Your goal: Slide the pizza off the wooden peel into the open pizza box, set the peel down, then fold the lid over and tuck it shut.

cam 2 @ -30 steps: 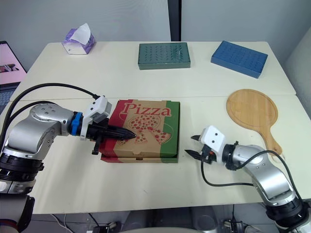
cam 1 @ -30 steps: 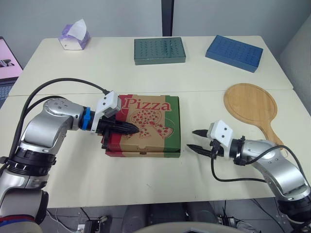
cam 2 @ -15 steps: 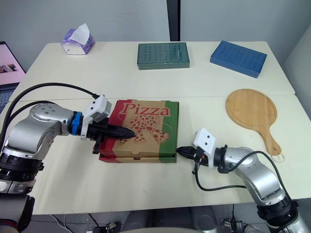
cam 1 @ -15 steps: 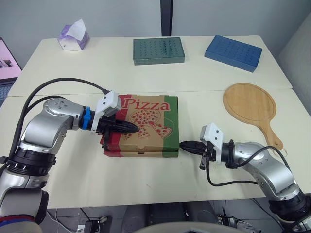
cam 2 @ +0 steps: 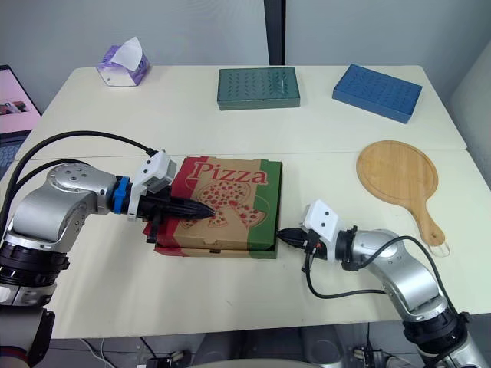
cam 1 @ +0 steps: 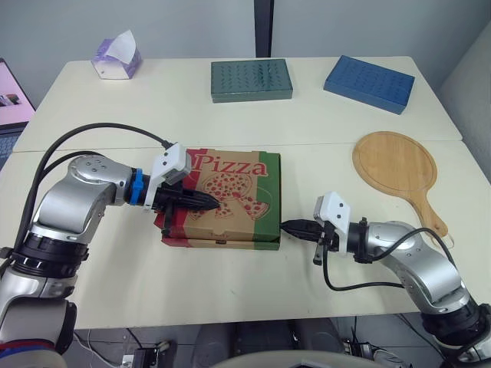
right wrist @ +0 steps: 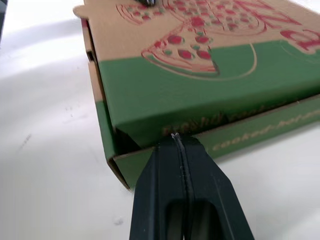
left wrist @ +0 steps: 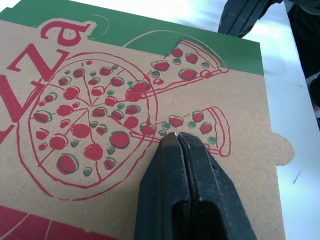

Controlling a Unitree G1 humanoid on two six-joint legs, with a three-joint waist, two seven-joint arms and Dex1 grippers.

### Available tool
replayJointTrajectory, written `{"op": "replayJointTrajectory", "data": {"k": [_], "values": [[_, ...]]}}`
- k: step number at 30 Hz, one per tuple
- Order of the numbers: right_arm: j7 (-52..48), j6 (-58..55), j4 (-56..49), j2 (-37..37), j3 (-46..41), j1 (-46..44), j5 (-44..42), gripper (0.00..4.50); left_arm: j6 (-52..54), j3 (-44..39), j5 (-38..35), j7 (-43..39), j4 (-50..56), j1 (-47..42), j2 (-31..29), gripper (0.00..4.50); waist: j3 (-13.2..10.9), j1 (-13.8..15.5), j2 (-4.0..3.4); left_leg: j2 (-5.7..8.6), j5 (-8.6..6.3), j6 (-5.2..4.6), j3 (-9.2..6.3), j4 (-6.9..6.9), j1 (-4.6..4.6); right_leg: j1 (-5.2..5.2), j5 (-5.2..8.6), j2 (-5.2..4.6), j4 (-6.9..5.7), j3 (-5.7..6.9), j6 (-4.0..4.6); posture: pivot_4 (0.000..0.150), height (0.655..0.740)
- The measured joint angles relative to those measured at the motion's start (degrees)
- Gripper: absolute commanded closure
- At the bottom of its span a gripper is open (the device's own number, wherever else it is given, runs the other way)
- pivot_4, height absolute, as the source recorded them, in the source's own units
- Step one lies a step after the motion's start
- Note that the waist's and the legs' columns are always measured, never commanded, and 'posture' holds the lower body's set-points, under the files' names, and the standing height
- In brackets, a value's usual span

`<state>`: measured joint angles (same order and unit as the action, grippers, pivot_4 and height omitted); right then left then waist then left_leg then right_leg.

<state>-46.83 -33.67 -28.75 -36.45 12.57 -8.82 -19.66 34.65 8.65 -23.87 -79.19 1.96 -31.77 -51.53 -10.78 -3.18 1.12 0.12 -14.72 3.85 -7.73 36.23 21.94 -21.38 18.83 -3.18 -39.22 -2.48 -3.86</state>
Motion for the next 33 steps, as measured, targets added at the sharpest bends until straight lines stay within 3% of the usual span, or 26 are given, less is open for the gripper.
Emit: {"op": "replayJointTrajectory", "data": {"k": [5,12,24,33], "values": [[-2.95,2.12,0.00,-7.81,-1.53,1.97,2.11,4.48,0.00,0.00,0.01,0.10,-0.01,0.01,0.00,4.50,0.00,0.03,0.00,0.00,0.00,0.00,0.02,0.00,0.00,0.00,0.00,0.00,0.01,-0.01,0.00,0.150,0.7400],[-4.38,1.12,-2.61,-8.70,-6.92,0.55,-2.04,4.48,-0.01,0.00,0.00,0.33,-0.06,0.01,0.00,4.50,0.00,0.03,0.00,-0.01,0.00,0.00,0.00,0.00,0.01,0.01,0.00,0.00,0.01,0.00,0.00,0.150,0.7400],[-1.39,-2.08,-4.49,-1.07,-1.23,-7.66,-4.02,4.48,0.00,-0.09,-0.14,0.93,-0.11,0.03,0.00,4.50,0.00,-0.01,0.00,-0.01,0.00,0.00,-0.01,0.00,0.01,0.00,0.00,0.00,0.01,0.00,0.00,0.150,0.7400],[0.26,-1.44,-1.80,2.85,5.63,-11.07,0.98,4.48,0.59,-0.96,-0.54,1.10,0.35,0.51,-0.08,4.50,0.00,-0.05,0.00,0.00,0.00,0.00,-0.01,0.00,0.01,-0.02,0.00,0.00,-0.01,0.00,0.00,0.150,0.7400]]}}
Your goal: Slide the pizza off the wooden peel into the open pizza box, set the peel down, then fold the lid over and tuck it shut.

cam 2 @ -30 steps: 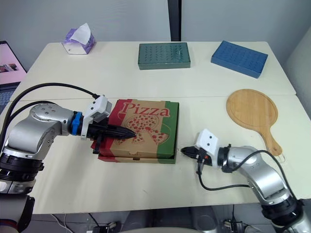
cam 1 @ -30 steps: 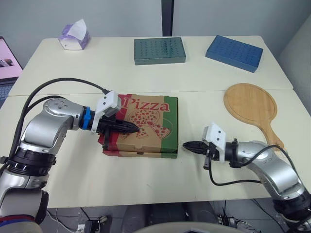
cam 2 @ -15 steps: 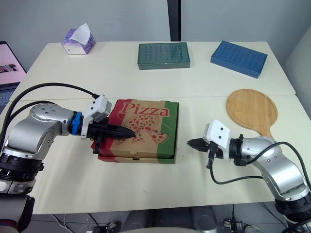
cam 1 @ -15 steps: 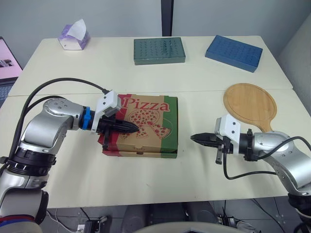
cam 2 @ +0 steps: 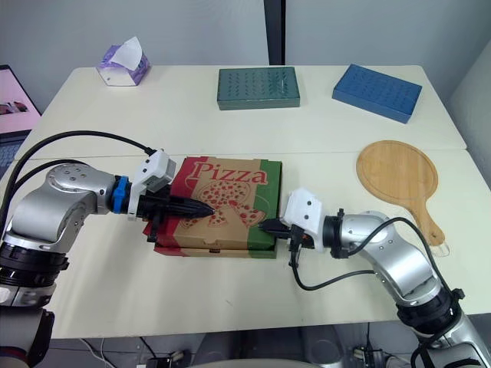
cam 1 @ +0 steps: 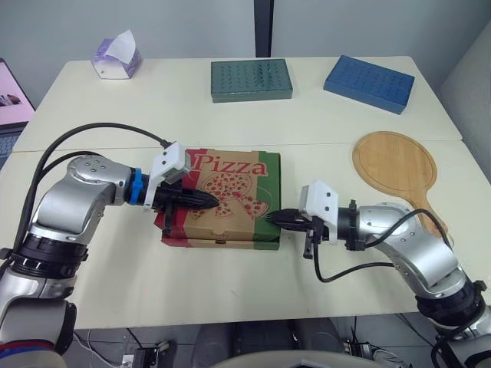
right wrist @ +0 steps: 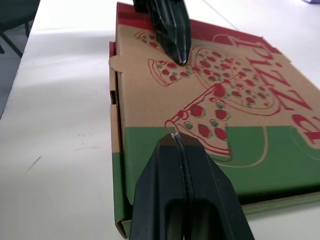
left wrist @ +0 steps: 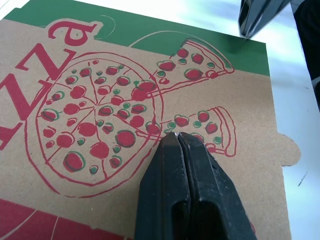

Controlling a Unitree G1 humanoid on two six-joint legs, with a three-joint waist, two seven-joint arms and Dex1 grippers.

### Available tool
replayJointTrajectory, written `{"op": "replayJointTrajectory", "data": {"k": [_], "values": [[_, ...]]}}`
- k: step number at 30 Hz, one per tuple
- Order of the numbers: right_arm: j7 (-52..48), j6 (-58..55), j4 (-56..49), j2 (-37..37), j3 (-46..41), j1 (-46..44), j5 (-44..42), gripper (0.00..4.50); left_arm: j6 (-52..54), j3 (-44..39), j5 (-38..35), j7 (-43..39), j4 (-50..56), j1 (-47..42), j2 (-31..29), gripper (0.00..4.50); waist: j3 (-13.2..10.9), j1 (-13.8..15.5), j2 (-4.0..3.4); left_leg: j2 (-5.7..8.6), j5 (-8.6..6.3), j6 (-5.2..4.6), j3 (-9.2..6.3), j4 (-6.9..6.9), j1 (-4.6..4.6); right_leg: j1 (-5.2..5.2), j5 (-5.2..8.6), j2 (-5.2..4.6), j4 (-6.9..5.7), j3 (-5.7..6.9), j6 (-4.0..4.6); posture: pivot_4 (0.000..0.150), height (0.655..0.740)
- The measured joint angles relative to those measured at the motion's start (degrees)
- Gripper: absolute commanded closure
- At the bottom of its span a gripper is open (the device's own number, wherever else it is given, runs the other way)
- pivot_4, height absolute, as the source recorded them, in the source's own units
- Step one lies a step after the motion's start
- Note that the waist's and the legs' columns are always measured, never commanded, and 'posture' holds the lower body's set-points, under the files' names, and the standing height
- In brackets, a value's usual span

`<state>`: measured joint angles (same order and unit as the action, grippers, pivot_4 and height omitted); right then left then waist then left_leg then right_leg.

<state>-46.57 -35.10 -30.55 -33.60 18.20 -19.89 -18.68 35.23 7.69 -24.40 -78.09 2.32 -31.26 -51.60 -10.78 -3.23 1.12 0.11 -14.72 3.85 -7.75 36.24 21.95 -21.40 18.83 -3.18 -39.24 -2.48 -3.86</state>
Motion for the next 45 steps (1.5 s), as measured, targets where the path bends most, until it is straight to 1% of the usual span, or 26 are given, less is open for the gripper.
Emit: {"op": "replayJointTrajectory", "data": {"k": [9,15,17,19,21,23,25,28,34,40,45], "values": [[-0.83,2.55,2.31,0.93,3.19,-1.50,3.41,4.48,2.40,-2.69,-1.35,-0.10,0.46,0.70,-2.42,4.50,0.00,-0.04,0.00,-0.01,0.00,0.00,-0.01,0.00,0.00,-0.02,0.00,0.00,-0.03,0.01,0.00,0.150,0.7400],[-1.17,3.55,3.23,1.01,3.37,-1.49,4.06,4.48,2.87,-7.47,-2.37,-0.57,-0.63,-0.87,-8.18,4.50,0.00,-0.06,0.00,-0.01,0.00,0.00,-0.02,0.00,-0.01,-0.05,0.00,0.00,-0.12,0.02,0.00,0.150,0.7400],[-1.38,3.72,3.37,1.02,3.37,-1.48,4.08,4.48,0.48,-8.34,-1.38,-1.49,-2.78,-1.85,-10.54,4.50,0.00,-0.06,0.00,0.00,0.00,0.00,0.00,-0.01,-0.04,-0.05,0.00,0.00,-0.15,0.02,0.00,0.150,0.7400],[-1.74,4.03,3.50,0.98,3.36,-1.49,4.10,4.48,-4.96,-8.25,1.82,-2.65,-7.47,-2.25,-13.10,4.50,0.00,-0.10,0.00,-0.01,0.00,0.00,0.03,-0.03,-0.06,-0.08,0.00,0.00,-0.16,0.02,0.00,0.150,0.7400],[-2.00,4.45,3.76,0.97,3.36,-1.47,4.11,4.48,-12.28,-7.50,6.10,-4.67,-12.55,-1.39,-16.13,4.50,0.00,-0.19,0.00,-0.02,0.00,0.00,0.07,-0.05,-0.05,-0.17,0.00,0.00,-0.21,0.01,0.00,0.150,0.7400],[-2.13,4.52,3.87,0.86,3.34,-1.42,4.11,4.48,-16.34,-7.28,8.20,-6.89,-14.87,0.48,-18.02,4.50,-0.01,-0.14,-0.01,-0.01,0.00,0.00,0.06,-0.07,-0.03,-0.18,0.00,0.00,-0.23,0.01,0.00,0.150,0.7400],[-2.16,4.54,3.89,0.82,3.30,-1.43,4.11,4.48,-17.60,-7.12,8.44,-8.85,-14.73,2.52,-18.13,4.50,-0.01,-0.10,-0.01,-0.02,0.00,0.00,0.04,-0.07,-0.01,-0.17,0.00,0.00,-0.23,0.01,0.00,0.150,0.7400],[-2.18,4.55,3.90,0.76,3.29,-1.41,4.10,4.48,-16.79,-7.28,7.42,-9.95,-12.33,6.54,-17.90,4.50,-0.01,0.06,-0.01,-0.02,0.00,0.00,0.02,-0.06,0.01,-0.16,0.00,0.00,-0.24,0.01,0.00,0.150,0.7400],[-2.22,4.55,3.89,0.59,3.27,-1.25,4.07,4.48,-12.38,-7.95,4.33,-8.39,-4.26,13.33,-15.23,4.50,-0.01,-0.06,-0.01,-0.04,-0.01,-0.01,0.01,-0.06,0.00,-0.18,0.00,0.01,-0.31,0.02,0.00,0.150,0.7400],[-2.23,4.54,3.89,0.36,3.27,-1.03,4.07,4.48,-8.67,-8.13,3.92,-5.42,-0.84,14.15,-12.80,4.50,-0.01,0.05,-0.01,-0.02,-0.01,-0.01,0.01,-0.04,0.00,-0.16,0.00,0.00,-0.31,0.01,0.00,0.150,0.7400],[-2.15,4.50,3.89,0.37,3.27,-1.02,4.07,4.48,-8.39,-8.24,4.15,-4.65,-1.01,14.25,-12.63,4.50,-0.01,0.02,-0.01,-0.02,-0.01,-0.01,0.01,-0.05,-0.01,-0.17,0.00,0.00,-0.31,0.01,0.00,0.150,0.7400]]}}
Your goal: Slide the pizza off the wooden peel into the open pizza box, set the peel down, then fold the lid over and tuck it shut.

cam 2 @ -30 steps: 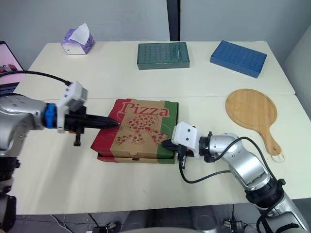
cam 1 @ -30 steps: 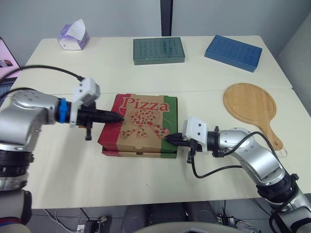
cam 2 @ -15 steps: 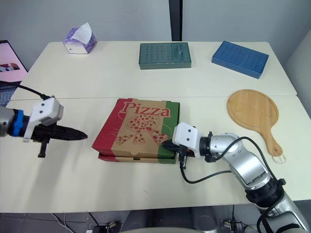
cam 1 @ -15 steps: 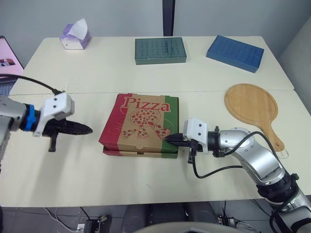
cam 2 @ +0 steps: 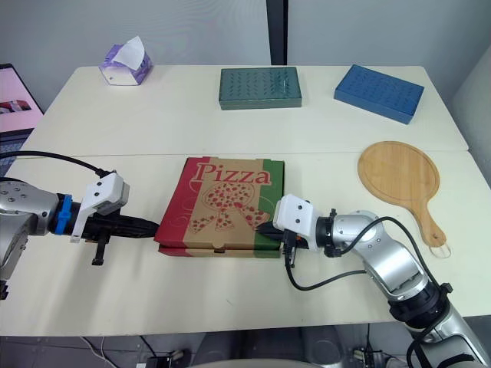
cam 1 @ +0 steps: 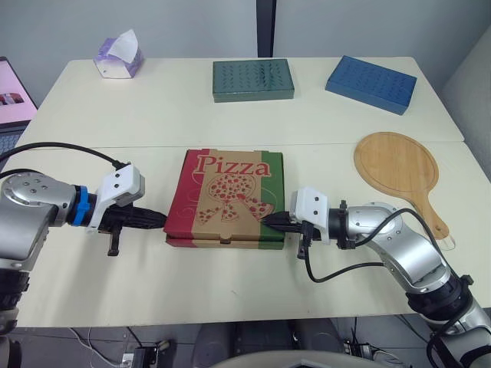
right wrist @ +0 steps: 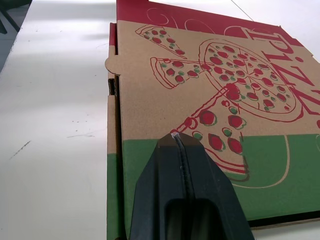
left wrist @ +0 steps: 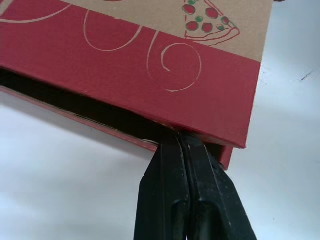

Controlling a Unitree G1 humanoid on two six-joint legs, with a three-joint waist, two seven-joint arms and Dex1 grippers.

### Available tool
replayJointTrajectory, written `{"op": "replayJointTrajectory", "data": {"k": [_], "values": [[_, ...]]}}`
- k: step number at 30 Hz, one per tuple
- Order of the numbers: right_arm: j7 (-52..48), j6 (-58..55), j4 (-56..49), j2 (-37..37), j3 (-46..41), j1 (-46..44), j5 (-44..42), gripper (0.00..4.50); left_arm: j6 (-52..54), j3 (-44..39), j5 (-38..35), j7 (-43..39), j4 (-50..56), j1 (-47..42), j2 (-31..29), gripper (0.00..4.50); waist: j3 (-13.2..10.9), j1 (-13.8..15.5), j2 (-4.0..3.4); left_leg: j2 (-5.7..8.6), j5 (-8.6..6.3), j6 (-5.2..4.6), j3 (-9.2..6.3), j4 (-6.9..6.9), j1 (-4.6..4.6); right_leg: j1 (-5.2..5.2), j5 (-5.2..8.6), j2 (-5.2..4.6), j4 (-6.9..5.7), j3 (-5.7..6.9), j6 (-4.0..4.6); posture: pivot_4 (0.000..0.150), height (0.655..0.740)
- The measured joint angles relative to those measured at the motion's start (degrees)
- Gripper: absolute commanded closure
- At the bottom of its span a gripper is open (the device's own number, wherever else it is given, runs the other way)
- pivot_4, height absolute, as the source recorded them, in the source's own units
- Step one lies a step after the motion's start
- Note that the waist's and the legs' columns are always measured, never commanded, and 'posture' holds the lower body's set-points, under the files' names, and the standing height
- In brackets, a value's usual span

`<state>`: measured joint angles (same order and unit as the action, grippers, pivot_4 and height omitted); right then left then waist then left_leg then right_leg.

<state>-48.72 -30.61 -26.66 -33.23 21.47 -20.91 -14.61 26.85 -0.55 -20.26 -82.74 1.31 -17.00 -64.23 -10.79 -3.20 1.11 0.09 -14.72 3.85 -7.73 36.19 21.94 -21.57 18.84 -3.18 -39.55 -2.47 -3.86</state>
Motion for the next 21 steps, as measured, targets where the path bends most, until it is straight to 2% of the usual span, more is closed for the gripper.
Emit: {"op": "replayJointTrajectory", "data": {"k": [3,6,10,14,17,21], "values": [[0.17,-0.03,0.00,0.00,0.01,0.09,0.07,4.48,-1.01,-1.22,0.22,0.74,-2.91,-0.13,-0.09,4.50,0.00,-0.03,0.00,-0.01,0.00,0.00,-0.01,0.00,0.00,-0.02,0.00,0.00,0.00,0.02,0.00,0.150,0.7400],[0.42,-0.05,0.00,0.02,0.17,0.12,0.67,4.48,1.28,-3.58,-0.83,2.31,-5.64,-3.82,-0.09,4.50,0.00,0.09,0.02,0.00,0.00,0.00,-0.05,0.01,0.03,-0.02,0.00,0.00,-0.01,0.05,0.00,0.150,0.7400],[0.37,-0.04,0.15,-0.04,0.76,0.10,2.32,4.48,7.82,-6.45,-6.06,5.08,1.47,-6.10,1.48,4.50,0.01,0.04,0.02,0.02,0.00,0.00,-0.02,0.01,0.01,0.01,0.00,-0.02,0.01,-0.01,0.00,0.150,0.7400],[0.35,0.23,1.20,-0.04,1.98,-0.05,4.50,4.48,10.01,-3.65,-6.49,8.49,7.57,-1.75,5.25,4.50,0.01,-0.28,0.00,-0.01,0.00,0.00,0.05,-0.01,-0.08,0.00,0.00,-0.01,-0.05,-0.04,0.00,0.150,0.7400],[0.34,0.66,1.79,0.00,2.25,-0.11,5.37,4.48,9.54,-0.23,-4.77,10.33,7.71,1.94,7.12,4.50,0.01,-0.45,0.01,-0.05,0.00,0.00,0.03,0.00,-0.04,-0.10,0.00,0.02,-0.22,-0.03,0.01,0.150,0.7400],[0.33,1.00,2.09,0.02,2.29,-0.32,6.70,4.48,7.94,0.11,-3.89,12.55,7.39,2.09,8.64,4.50,0.06,-0.03,-0.02,-0.01,0.00,0.01,0.03,0.01,-0.09,-0.06,0.00,0.01,-0.25,-0.05,0.02,0.150,0.7400]]}}
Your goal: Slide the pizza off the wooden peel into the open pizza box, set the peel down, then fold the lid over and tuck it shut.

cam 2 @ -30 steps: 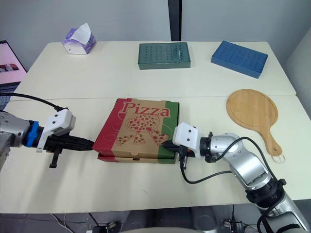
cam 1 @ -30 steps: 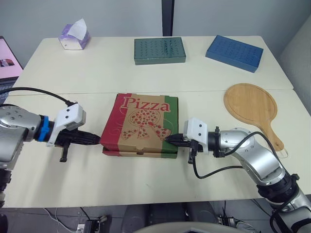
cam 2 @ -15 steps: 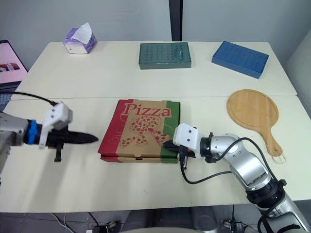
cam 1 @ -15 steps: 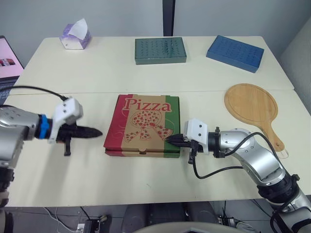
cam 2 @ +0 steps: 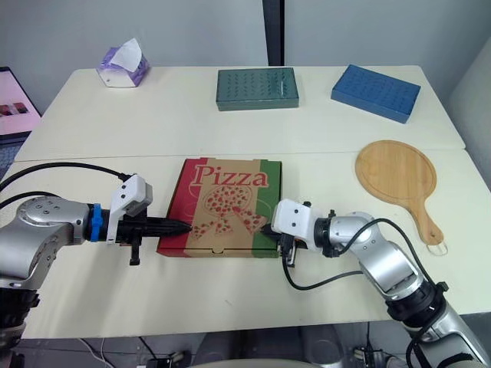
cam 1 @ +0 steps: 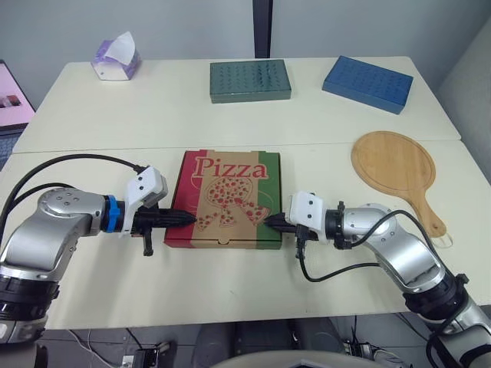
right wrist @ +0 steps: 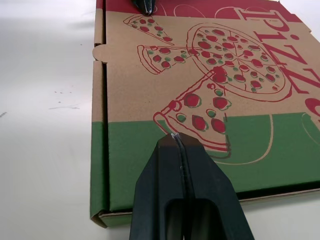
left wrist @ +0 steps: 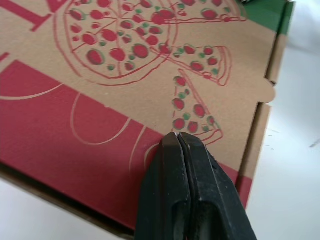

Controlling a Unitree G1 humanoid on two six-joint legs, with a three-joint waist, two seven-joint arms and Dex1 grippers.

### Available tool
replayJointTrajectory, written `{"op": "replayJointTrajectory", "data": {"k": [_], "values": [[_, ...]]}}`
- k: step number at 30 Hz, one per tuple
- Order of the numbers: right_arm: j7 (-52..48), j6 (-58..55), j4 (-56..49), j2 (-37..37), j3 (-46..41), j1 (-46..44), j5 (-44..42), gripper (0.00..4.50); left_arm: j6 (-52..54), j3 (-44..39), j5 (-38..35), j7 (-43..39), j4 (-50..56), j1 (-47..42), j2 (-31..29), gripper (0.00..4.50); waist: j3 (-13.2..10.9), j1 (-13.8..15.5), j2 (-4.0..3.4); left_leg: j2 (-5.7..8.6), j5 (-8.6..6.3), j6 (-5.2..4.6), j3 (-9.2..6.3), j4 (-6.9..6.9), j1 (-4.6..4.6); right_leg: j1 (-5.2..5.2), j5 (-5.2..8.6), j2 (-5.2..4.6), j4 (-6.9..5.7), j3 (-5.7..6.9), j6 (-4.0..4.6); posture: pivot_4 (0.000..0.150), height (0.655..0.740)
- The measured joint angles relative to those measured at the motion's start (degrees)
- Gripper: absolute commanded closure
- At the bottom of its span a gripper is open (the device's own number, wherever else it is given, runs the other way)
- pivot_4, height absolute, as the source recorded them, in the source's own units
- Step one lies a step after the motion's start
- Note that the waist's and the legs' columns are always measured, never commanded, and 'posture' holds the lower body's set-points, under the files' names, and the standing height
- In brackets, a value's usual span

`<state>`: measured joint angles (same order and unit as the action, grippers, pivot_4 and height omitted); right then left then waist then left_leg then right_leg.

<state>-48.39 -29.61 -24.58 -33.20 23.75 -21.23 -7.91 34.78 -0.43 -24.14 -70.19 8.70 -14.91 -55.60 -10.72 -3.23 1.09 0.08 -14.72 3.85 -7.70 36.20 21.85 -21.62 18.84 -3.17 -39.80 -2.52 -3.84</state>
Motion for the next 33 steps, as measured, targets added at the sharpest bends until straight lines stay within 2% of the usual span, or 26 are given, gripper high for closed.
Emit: {"op": "replayJointTrajectory", "data": {"k": [8,13,17,23,28,33], "values": [[-0.24,0.07,-0.01,1.75,-1.57,0.79,-2.03,4.48,1.70,-1.99,-2.57,2.01,-0.28,0.80,2.09,4.50,0.00,0.16,-0.01,0.00,0.00,0.00,-0.06,0.02,-0.06,0.13,0.00,0.00,0.06,0.02,0.00,0.150,0.7400],[1.92,-0.13,-2.58,3.12,-9.76,1.70,-6.86,4.48,4.22,-11.24,-5.23,7.94,-4.12,-0.60,3.39,4.50,0.00,0.14,-0.01,0.00,0.00,0.00,-0.07,0.02,-0.05,0.10,0.00,0.00,0.05,0.04,0.00,0.150,0.7400],[7.38,0.08,-0.32,3.78,-14.70,1.49,-5.66,4.48,3.25,-16.78,-4.79,14.55,-7.51,-1.91,5.89,4.50,0.01,0.16,-0.01,0.00,0.00,0.01,-0.05,0.02,-0.07,0.10,0.00,0.00,0.05,0.03,0.00,0.150,0.7400],[13.54,0.79,10.95,3.74,-12.26,0.19,3.49,4.48,-0.01,-14.19,1.55,24.58,-14.17,-1.02,11.91,4.50,0.01,0.09,-0.01,0.02,0.01,0.02,-0.02,0.01,0.06,-0.10,-0.04,-0.01,-0.05,0.01,0.06,0.150,0.7400],[13.09,1.25,13.82,4.85,-7.88,0.38,6.34,4.48,1.73,-11.30,1.47,24.40,-13.06,1.38,14.27,4.50,0.01,0.00,-0.01,0.01,0.01,0.02,-0.02,0.00,0.10,-0.16,-0.05,-0.02,-0.09,0.00,0.09,0.150,0.7400],[10.06,1.42,11.34,6.49,-6.43,2.06,4.61,4.48,4.05,-9.10,0.07,23.51,-6.25,4.25,14.73,4.50,0.01,0.03,-0.01,0.02,0.01,0.03,-0.02,0.01,0.09,-0.13,-0.05,-0.02,-0.07,-0.01,0.09,0.150,0.7400]]}}
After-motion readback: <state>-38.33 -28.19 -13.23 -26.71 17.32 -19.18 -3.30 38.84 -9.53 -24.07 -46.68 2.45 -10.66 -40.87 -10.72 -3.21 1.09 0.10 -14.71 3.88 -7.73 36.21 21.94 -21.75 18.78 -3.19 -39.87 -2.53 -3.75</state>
